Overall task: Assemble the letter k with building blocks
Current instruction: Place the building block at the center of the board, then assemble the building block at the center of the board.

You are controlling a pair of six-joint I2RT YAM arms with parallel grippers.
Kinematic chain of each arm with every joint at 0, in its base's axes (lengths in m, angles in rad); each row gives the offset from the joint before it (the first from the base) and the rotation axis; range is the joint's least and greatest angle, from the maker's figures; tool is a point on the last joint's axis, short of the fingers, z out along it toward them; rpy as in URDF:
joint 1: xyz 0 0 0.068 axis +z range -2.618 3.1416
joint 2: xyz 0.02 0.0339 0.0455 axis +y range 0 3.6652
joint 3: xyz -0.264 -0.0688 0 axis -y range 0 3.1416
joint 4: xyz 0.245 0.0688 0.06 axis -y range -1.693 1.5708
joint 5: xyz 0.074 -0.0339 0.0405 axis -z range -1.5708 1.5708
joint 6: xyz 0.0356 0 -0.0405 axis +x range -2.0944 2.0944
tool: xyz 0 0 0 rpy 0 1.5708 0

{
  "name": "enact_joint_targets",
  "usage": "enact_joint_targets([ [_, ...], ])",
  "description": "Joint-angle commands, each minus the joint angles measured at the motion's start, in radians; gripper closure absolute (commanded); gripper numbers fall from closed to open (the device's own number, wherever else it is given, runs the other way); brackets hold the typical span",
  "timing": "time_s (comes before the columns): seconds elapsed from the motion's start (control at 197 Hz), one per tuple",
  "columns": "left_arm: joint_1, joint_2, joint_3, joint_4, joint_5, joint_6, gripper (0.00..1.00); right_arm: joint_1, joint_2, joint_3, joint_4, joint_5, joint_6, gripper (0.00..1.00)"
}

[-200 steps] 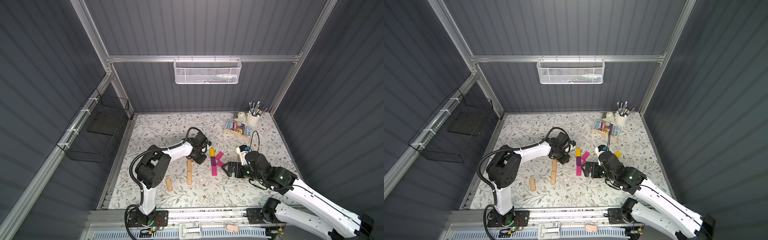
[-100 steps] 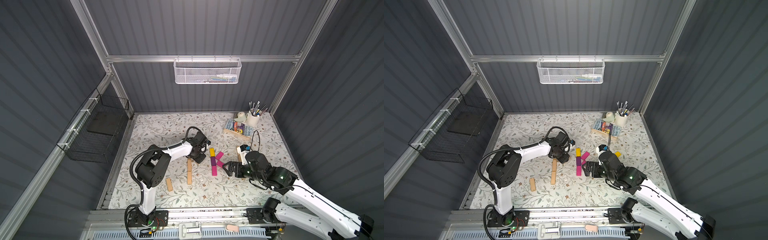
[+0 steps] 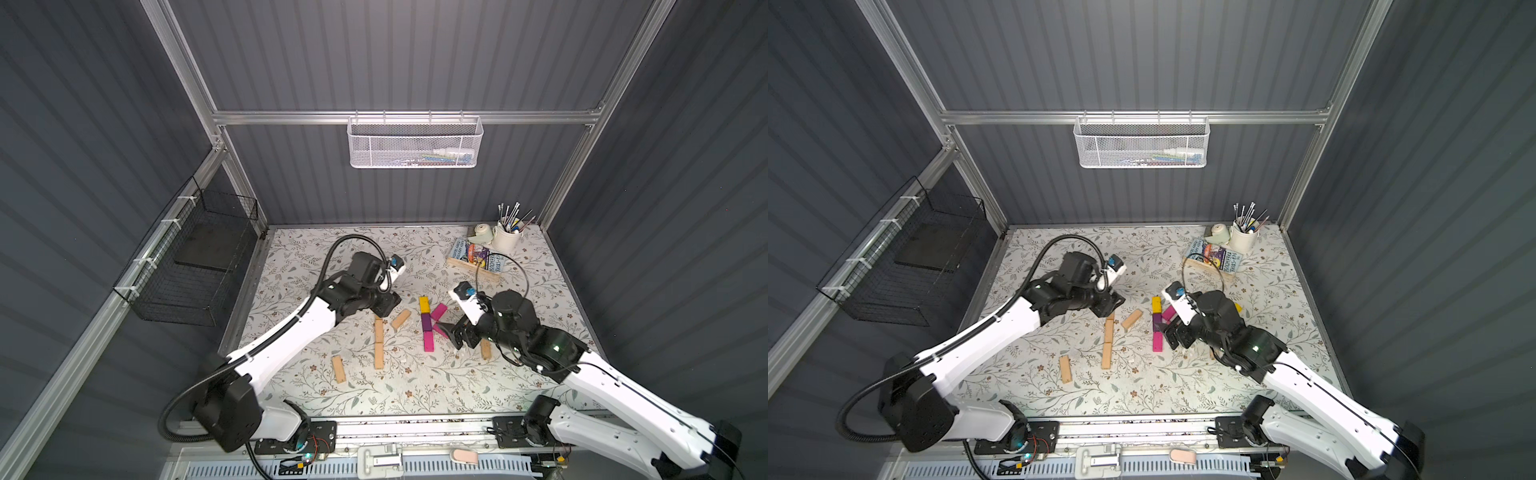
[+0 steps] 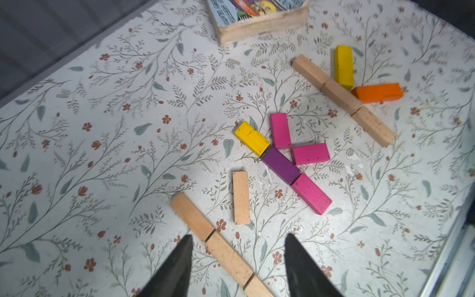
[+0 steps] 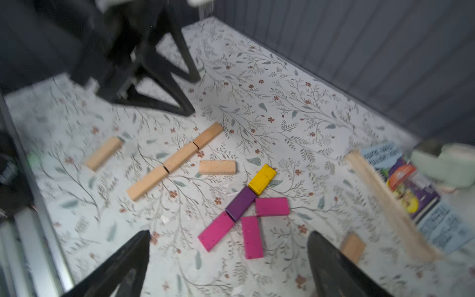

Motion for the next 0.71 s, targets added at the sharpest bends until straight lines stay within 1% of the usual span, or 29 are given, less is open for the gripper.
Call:
enact_joint_targets([
  [0.0,0.078,-0.079,-0.072,-0.124,0.065,0.031,0.26,-0.018,0.161,0.102,-0.086,-0.077,-0.434,0.12],
  [0.041,0.087,-0.12,-0.085,-0.149,0.057,0.056,0.23,-0.032,0.235,0.151,-0.14,-0.111,-0.496,0.14],
  [0.178,0.089,-0.248,-0.122,-0.207,0.042,0.104,0.18,-0.107,0.42,0.248,-0.226,-0.283,-0.659,0.2],
  [0.228,0.089,-0.29,-0.14,-0.22,0.04,0.123,0.17,-0.118,0.476,0.27,-0.234,-0.294,-0.716,0.21],
  [0.244,0.089,-0.302,-0.148,-0.223,0.037,0.127,0.16,-0.12,0.493,0.279,-0.241,-0.33,-0.733,0.21],
  [0.32,0.088,-0.356,-0.187,-0.228,0.018,0.143,0.13,-0.128,0.575,0.34,-0.274,-0.368,-0.778,0.25],
  [0.431,0.089,-0.416,-0.237,-0.223,0.02,0.16,0.1,-0.129,0.693,0.422,-0.319,-0.401,-0.848,0.28],
  [0.528,0.089,-0.45,-0.262,-0.221,0.035,0.179,0.08,-0.13,0.794,0.507,-0.38,-0.405,-0.906,0.31],
  [0.629,0.088,-0.484,-0.277,-0.221,0.053,0.197,0.08,-0.125,0.893,0.592,-0.435,-0.409,-0.944,0.34],
  [0.705,0.088,-0.511,-0.299,-0.205,0.074,0.206,0.07,-0.121,0.95,0.634,-0.439,-0.403,-0.961,0.34],
])
